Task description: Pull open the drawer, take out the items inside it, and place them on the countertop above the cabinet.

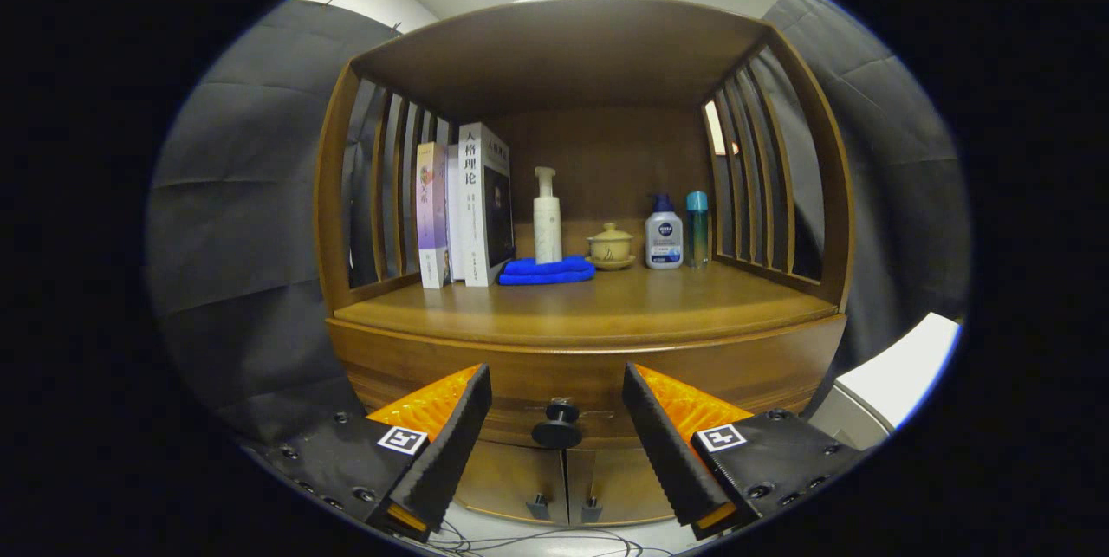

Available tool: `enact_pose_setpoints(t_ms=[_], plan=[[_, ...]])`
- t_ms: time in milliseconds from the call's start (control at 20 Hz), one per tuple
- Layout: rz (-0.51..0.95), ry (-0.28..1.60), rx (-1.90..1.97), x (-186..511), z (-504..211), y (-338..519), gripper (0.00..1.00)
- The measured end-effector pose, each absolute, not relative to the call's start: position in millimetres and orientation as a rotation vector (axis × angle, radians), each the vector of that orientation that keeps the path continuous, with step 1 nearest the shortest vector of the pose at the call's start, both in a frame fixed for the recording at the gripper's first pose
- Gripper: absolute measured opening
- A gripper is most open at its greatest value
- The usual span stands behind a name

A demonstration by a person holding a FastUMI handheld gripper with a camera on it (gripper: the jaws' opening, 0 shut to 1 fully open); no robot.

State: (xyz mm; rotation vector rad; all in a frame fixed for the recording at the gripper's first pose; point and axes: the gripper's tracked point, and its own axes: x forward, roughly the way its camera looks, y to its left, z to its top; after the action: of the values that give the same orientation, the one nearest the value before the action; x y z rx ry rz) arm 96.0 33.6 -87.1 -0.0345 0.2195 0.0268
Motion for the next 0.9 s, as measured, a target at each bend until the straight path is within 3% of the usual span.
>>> enact_pose_setpoints(t_ms=[400, 750, 850, 900], plan=[[0.041, 0.334, -0.012, 104, -140, 40, 0.93], [-0.017, 0.371, -0.047, 115, -155, 31, 0.73], [-0.031, 0.371, -0.042, 119, -153, 27, 0.51], [-0.025, 0.379, -0.047, 116, -157, 30, 0.51]])
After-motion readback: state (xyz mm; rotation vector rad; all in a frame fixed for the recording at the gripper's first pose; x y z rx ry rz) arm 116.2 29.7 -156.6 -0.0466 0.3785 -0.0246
